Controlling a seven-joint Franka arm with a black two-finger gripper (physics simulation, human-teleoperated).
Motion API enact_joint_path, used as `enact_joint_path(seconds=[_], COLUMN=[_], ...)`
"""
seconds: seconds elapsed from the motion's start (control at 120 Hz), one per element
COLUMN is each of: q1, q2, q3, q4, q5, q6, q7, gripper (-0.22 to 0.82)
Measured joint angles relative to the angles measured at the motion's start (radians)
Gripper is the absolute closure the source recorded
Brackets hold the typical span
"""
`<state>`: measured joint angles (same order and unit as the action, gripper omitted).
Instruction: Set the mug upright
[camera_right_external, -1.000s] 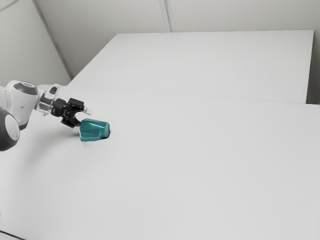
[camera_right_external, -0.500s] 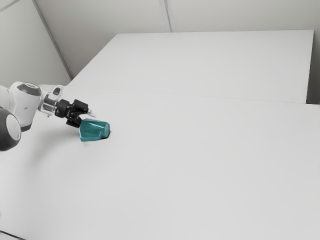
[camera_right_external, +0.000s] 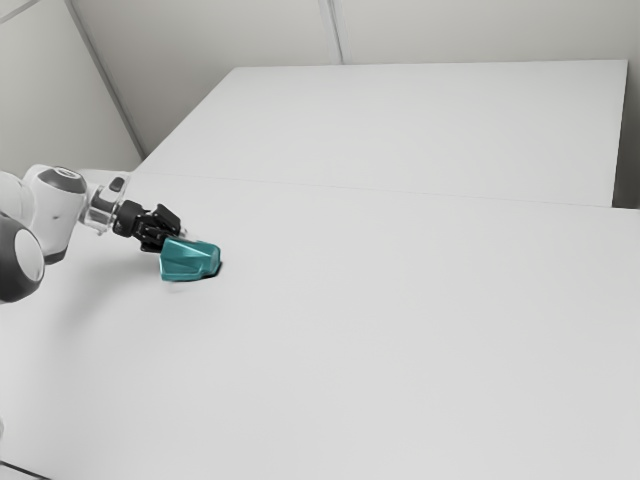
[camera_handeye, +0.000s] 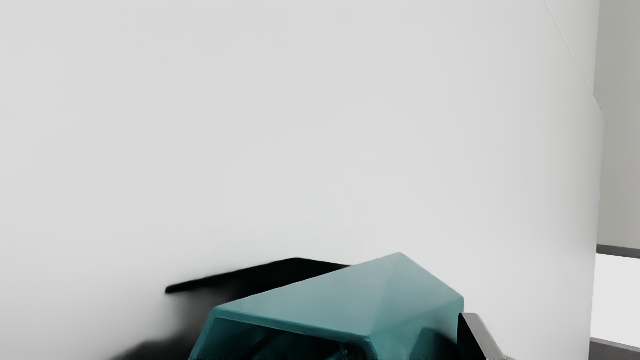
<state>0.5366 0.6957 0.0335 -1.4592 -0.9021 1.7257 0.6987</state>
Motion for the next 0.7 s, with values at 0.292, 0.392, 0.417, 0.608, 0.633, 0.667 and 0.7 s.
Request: enact_joint_path(seconds=[0.292, 0.392, 0.417, 0.608, 0.633, 0.667, 0.7], q1=[-0.018, -0.026, -0.030, -0.066, -0.072, -0.082, -0.094], q2=[-0.033, -0.062, -0.070, -0.127, -0.136, -0.148, -0.162], q3=[-0.010, -0.012, -0.013, -0.014, -0.014, -0.013, -0.013], q4=[-0.012, -0.039, -0.042, -0.074, -0.079, -0.084, -0.086], q5=[0.009, 0.012, 0.013, 0.036, 0.044, 0.055, 0.072], q6=[0.011, 0.018, 0.019, 0.033, 0.036, 0.039, 0.041], q7=[-0.002, -0.002, -0.002, -0.003, -0.003, -0.004, -0.005], gripper=[0.73, 0.75, 0.76, 0.77, 0.77, 0.78, 0.78])
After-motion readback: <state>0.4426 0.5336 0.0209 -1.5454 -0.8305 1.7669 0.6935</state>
